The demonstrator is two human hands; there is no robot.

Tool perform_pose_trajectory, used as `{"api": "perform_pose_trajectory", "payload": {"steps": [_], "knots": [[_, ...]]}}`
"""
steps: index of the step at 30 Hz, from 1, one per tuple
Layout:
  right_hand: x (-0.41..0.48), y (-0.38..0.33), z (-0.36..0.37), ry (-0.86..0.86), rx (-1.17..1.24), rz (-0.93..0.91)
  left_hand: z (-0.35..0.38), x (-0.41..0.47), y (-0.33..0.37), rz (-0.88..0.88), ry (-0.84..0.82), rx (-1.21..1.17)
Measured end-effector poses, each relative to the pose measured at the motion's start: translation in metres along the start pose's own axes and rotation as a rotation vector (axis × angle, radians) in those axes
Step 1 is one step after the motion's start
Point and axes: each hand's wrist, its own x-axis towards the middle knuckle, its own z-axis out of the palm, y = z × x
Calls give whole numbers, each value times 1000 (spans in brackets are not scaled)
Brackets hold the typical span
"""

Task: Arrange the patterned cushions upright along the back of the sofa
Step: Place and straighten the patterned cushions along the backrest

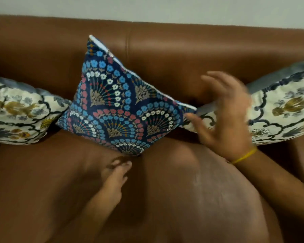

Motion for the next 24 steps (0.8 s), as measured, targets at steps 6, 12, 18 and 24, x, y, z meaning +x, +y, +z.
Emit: {"api": "perform_pose_trajectory", "payload": {"steps": [6, 12, 18, 24], "knots": [[-85, 219, -98, 200, 91, 728, 153, -71, -31, 66, -437, 233], [-57, 268, -77, -5, 458, 775, 269, -67, -15, 90, -649, 160], [-49, 278, -90, 68, 371, 633, 294, -64, -31, 142, -738, 88], [-59, 281, -87, 131, 283, 639, 313, -63, -33, 108, -736, 52]]}}
